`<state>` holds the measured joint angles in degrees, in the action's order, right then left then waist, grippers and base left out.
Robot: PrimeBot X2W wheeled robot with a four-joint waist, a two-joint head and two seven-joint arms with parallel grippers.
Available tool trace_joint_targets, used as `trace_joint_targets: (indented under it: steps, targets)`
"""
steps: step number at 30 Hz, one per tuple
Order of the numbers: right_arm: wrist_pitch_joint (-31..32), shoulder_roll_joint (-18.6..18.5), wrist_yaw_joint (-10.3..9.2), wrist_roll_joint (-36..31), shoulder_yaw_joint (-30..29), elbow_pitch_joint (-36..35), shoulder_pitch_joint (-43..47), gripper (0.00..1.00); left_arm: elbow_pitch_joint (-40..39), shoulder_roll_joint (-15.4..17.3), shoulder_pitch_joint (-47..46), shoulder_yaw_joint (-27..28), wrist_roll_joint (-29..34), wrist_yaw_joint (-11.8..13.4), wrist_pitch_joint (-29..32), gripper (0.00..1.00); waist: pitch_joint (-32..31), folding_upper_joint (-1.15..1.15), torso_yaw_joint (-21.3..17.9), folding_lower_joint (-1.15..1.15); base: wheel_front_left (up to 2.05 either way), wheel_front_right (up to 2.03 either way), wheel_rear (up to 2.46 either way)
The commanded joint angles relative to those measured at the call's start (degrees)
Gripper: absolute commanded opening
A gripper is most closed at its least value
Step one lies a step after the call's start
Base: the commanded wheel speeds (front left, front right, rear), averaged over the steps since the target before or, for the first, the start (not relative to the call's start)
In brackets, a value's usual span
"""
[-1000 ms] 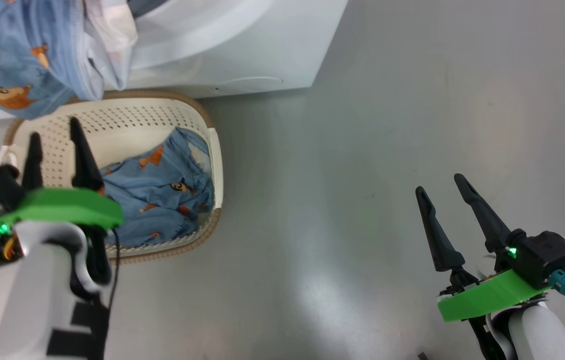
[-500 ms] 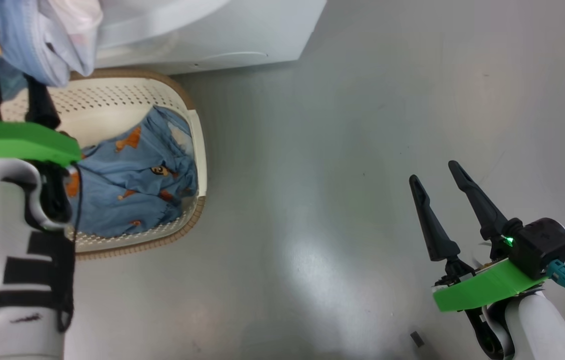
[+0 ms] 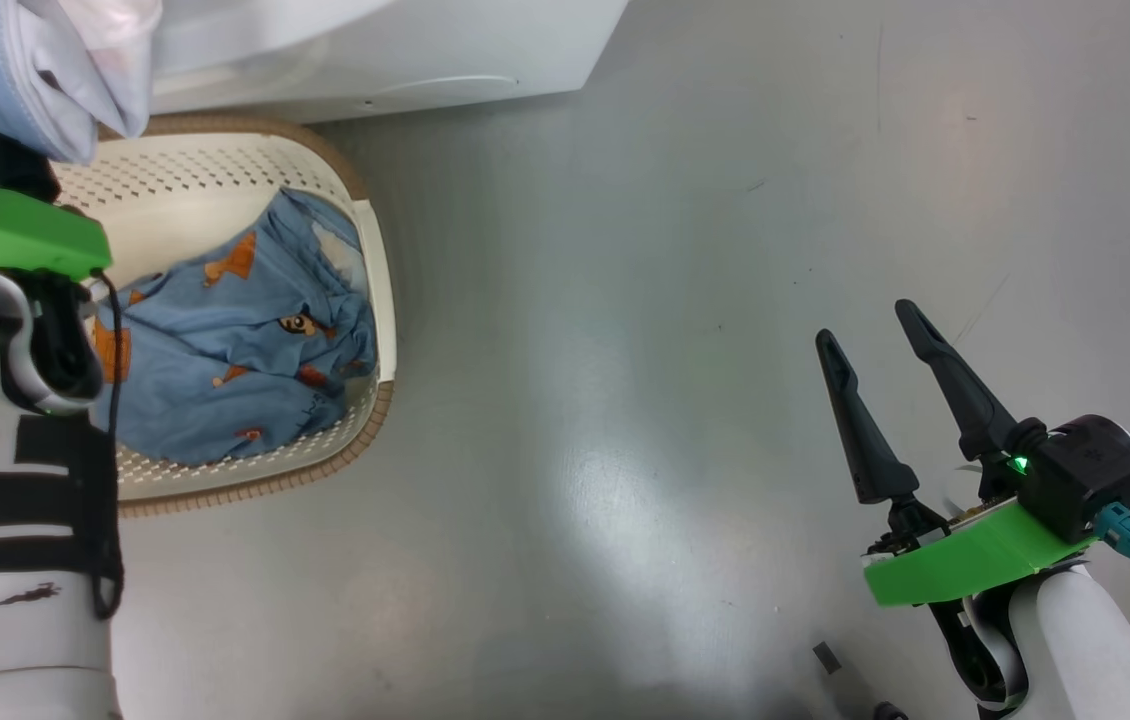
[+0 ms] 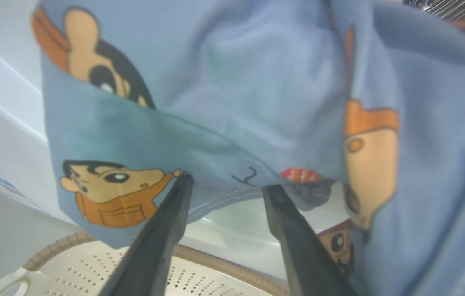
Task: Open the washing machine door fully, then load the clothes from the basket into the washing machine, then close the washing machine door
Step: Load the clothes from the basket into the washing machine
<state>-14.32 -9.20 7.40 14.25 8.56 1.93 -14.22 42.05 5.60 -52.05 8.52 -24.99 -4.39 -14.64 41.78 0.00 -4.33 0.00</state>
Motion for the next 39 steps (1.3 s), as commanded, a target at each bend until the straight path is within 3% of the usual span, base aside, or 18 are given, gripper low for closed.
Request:
trace_joint_targets:
  steps: [1, 3, 15, 26, 39]
  targets:
    - [-0.7, -0.3, 0.09, 0.1, 1.2, -1.1, 1.0, 1.0, -1.4, 1.9, 0.1, 1.3, 0.7, -0.2, -0.4, 0.4, 0.0, 0.0, 0.0, 0.0, 0.0, 0.0, 0.0]
    - [-0.7, -0.2, 0.09, 0.2, 1.2, -0.9, 0.9, 1.0, -1.6, 1.4, 0.3, 1.7, 1.3, -0.6, -0.4, 0.0, -0.1, 0.0, 0.1, 0.0, 0.0, 0.0, 0.0]
    - [-0.7, 0.2, 0.09, 0.4, 1.0, -0.3, 1.0, 1.0, -3.4, -0.9, 1.2, 2.3, 2.7, -2.3, -0.4, 0.0, -0.8, 0.0, 0.8, 0.0, 0.0, 0.0, 0.0]
    - [-0.7, 0.5, 0.09, 0.6, 1.3, 0.2, 1.7, 1.0, -9.0, -2.5, 4.0, -6.0, -4.0, -3.1, 0.6, 0.0, -2.2, 0.0, 1.5, 0.0, 0.0, 0.0, 0.0]
    - [-0.7, 1.0, 0.09, 1.4, 3.4, 1.4, 3.3, 1.0, -14.4, 1.2, 1.7, -5.7, -3.6, -0.5, 3.2, 0.0, -4.6, 0.0, -0.6, 0.0, 0.0, 0.0, 0.0]
